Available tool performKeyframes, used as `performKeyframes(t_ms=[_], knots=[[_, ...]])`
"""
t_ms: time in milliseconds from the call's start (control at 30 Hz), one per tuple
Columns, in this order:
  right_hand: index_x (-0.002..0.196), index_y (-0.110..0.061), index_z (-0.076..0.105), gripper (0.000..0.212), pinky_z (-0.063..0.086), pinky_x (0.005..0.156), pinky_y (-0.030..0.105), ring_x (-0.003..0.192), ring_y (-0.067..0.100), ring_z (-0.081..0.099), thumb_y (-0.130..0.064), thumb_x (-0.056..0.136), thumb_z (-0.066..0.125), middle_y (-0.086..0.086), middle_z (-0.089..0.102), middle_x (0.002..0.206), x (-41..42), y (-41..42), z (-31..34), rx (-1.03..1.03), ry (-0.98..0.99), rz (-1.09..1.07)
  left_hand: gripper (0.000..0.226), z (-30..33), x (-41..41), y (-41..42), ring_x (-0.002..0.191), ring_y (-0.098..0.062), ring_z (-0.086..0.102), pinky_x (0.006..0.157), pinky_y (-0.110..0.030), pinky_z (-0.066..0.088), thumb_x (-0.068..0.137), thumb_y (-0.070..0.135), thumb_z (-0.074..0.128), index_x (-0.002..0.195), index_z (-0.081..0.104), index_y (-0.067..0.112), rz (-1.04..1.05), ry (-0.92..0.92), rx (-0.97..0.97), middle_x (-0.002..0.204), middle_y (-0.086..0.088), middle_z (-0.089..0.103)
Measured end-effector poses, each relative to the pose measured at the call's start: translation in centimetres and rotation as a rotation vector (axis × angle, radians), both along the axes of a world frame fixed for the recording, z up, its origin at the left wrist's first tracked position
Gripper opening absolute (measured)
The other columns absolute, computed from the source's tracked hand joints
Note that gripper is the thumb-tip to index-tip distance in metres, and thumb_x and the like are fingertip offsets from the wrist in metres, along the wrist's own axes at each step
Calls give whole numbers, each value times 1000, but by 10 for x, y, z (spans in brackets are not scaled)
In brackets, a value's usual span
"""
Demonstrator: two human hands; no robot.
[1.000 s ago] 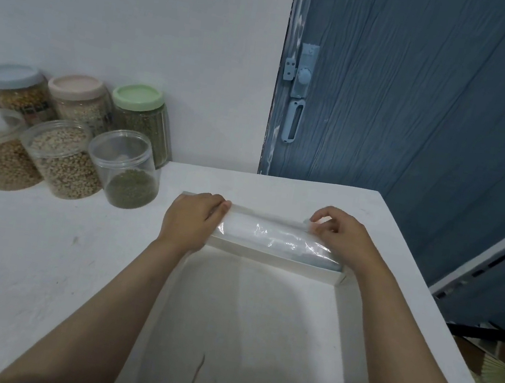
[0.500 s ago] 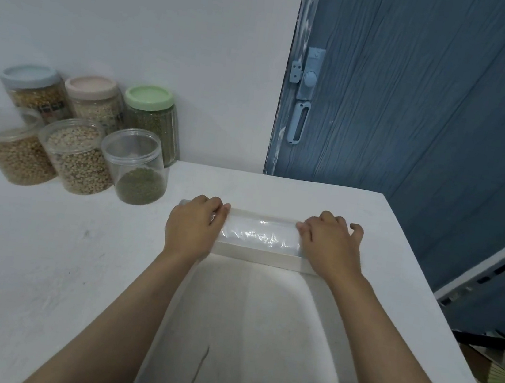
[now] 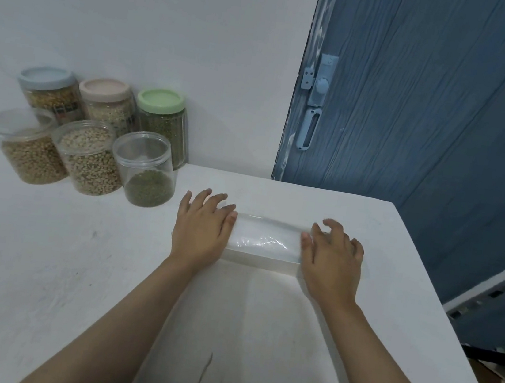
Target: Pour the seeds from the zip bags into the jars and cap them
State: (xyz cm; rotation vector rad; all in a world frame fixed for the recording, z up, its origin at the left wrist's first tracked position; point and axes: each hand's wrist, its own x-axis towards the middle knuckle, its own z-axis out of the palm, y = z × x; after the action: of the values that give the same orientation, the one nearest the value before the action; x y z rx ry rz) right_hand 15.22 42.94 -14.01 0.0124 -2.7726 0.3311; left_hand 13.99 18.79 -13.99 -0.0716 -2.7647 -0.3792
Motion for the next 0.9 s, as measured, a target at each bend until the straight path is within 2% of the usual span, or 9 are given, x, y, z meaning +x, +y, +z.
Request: performKeyframes(t_ms=[67,167,267,367,533,667,733,833,900], knots=[[136,-17,59,80,13,116,42,136,20,45,-55,93,3,0,44,153,-10,-2,4,17,-46,21,61,2,-6,-1,149,-19,25,122,-46,1,102,45,10,140,55,29,13,-93,-10,148,10,49],[147,-20,47,90,11,120,41,145,15,34,-57,87,-9,-4,42,155,-30,-7,7,44,-101,55,52,4,-16,-6,149,-19,25,122,-52,1,106,41,16,144,48,28,53,-159,-15,148,11,50],[147,-17,48,89,17,118,42,141,17,40,-55,88,-6,-2,51,149,-51,-16,8,34,-91,68,50,6,-32,-14,145,-19,34,122,-54,3,106,40,18,141,52,28,76,-156,-2,143,10,55],[144,-16,51,85,24,113,43,132,18,48,-52,89,-3,-2,58,140,-70,-27,8,33,-88,68,45,8,-50,-22,131,-18,49,121,-53,6,107,37,24,133,59,26,74,-116,27,130,5,63],[144,-22,50,88,20,111,47,128,18,48,-52,85,-8,-6,58,137,-94,-34,10,71,-117,4,46,13,-76,-25,115,-21,55,122,-44,12,106,36,20,123,62,26,67,-109,52,116,3,66],[147,-22,45,60,17,112,50,133,22,41,-46,102,13,-3,53,142,-114,-35,13,67,-181,-19,52,17,-96,-26,115,-25,55,121,-44,17,106,38,16,126,61,22,41,-116,68,117,1,66],[150,-23,39,53,16,114,51,136,23,37,-45,105,21,-2,51,144,-121,-36,13,47,-205,-26,52,19,-104,-28,108,-26,58,118,-47,24,106,40,16,125,60,20,32,-96,92,110,-2,68],[148,-23,40,52,16,114,52,134,26,41,-46,104,25,5,57,138,-127,-35,15,-23,-194,-19,44,22,-112,-28,84,-23,51,107,-48,35,106,38,24,110,60,13,32,-39,181,86,0,60],[135,-22,52,47,17,113,51,128,26,46,-47,104,28,3,60,132,-128,-35,19,-100,-174,-12,44,23,-115,-30,84,-23,50,101,-50,40,105,38,26,96,60,13,5,-12,196,84,2,53]])
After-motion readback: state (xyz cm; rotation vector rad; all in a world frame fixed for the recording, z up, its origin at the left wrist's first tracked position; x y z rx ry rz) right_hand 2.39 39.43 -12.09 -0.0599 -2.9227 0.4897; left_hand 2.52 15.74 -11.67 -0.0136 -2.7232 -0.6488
